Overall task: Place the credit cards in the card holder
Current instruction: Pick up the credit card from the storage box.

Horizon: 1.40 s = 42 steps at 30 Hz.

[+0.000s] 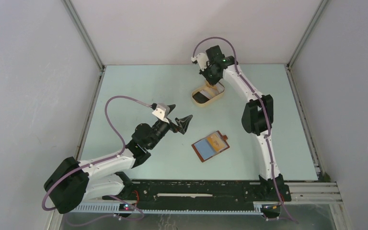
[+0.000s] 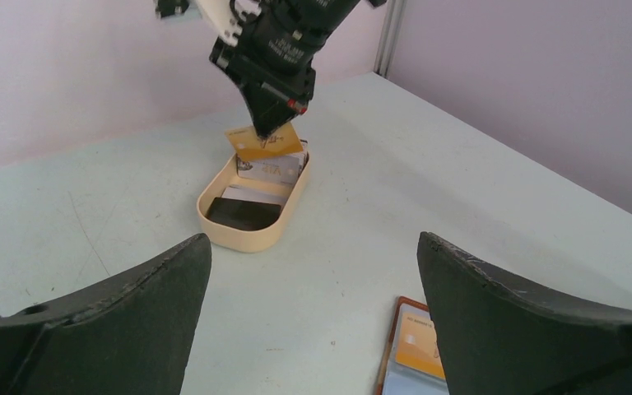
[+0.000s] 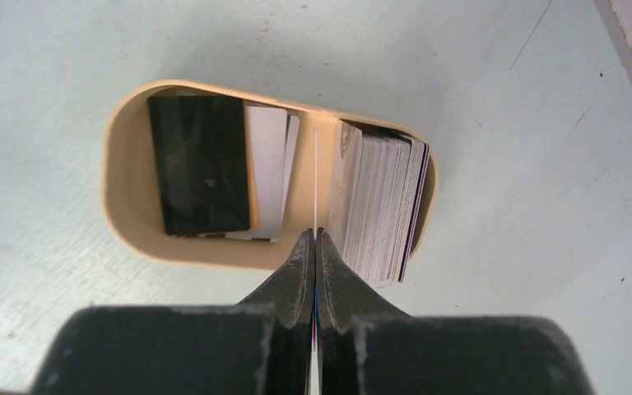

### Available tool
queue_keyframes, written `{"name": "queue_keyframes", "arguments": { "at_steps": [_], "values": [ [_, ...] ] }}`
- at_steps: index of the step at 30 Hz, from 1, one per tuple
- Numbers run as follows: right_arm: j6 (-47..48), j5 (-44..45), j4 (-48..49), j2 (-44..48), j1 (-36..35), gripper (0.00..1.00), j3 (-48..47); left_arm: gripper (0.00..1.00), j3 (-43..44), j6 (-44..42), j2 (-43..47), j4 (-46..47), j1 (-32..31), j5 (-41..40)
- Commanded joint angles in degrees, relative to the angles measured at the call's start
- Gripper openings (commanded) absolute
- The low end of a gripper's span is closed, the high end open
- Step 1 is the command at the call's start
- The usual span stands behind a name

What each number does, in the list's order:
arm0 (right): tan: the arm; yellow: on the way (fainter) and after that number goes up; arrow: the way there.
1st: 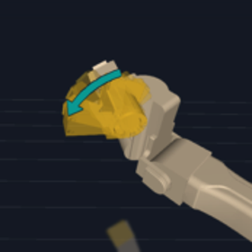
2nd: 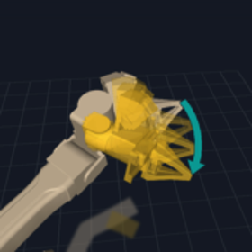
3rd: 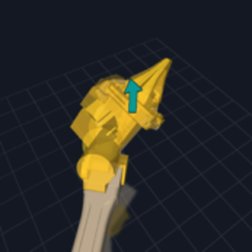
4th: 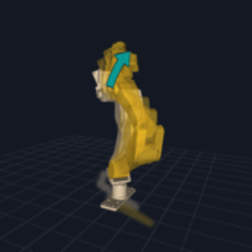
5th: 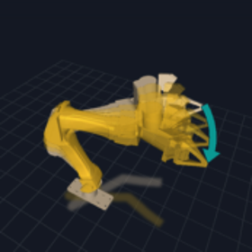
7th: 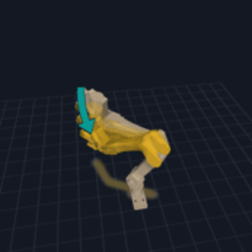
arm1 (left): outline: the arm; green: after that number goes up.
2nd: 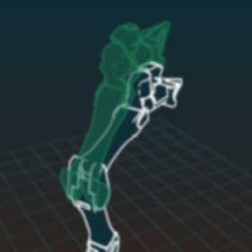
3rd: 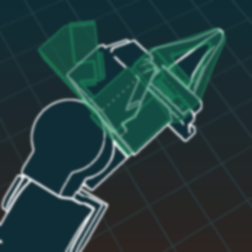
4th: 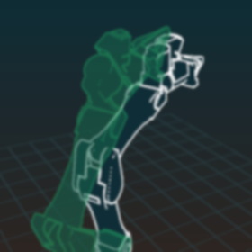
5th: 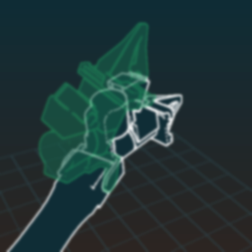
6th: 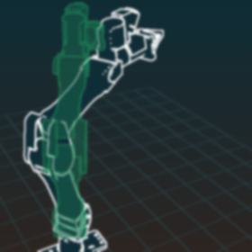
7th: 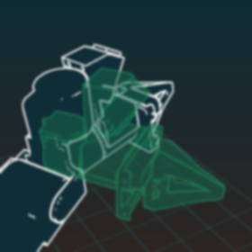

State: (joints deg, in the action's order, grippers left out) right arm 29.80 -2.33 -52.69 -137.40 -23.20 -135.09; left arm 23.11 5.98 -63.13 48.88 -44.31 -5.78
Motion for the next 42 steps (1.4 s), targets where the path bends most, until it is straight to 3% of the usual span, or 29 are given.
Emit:
{"name": "queue_keyframes", "arguments": {
  "at_steps": [1, 8, 15, 19, 23, 26, 30, 33, 42],
  "values": [
    [-2.3, -6.2, -0.8, 8.4, 0.3, 0.00, 2.6, 1.00, -2.3, 0.5, 0.6, 2.8, 0.5, 0.4],
    [-4.5, -17.8, 0.6, 20.9, 1.2, 0.00, 15.5, 1.00, -2.7, 4.9, 3.4, 0.9, 2.3, 4.3],
    [-6.9, -37.6, 9.0, 42.3, 4.0, 0.00, 41.0, 1.00, -5.5, 20.6, 9.8, -0.1, 2.7, 13.9],
    [-11.3, -49.1, 15.9, 54.0, 6.8, 0.00, 56.0, 0.96, -10.1, 32.5, 10.8, 9.0, 2.3, 18.3],
    [-19.0, -60.8, 22.7, 62.2, 11.2, 0.00, 67.7, 0.95, -14.4, 39.9, 8.1, 21.7, -1.9, 15.2],
    [-31.3, -70.5, 35.2, 65.5, 15.1, 0.00, 76.0, 0.95, -15.5, 41.4, 3.8, 30.0, -6.5, 10.6],
    [-48.7, -74.2, 56.5, 66.9, 16.3, 0.00, 86.5, 0.94, -12.9, 43.0, -2.9, 32.8, -10.5, 6.1],
    [-55.1, -75.5, 60.6, 64.3, 16.3, 0.00, 86.9, 0.92, -10.1, 44.0, -8.0, 33.4, -12.0, 2.9],
    [-57.9, -76.2, 60.9, 61.4, 14.6, 0.00, 87.0, 0.76, -6.6, 48.4, -18.2, 38.0, -12.1, -3.8]
  ]
}}
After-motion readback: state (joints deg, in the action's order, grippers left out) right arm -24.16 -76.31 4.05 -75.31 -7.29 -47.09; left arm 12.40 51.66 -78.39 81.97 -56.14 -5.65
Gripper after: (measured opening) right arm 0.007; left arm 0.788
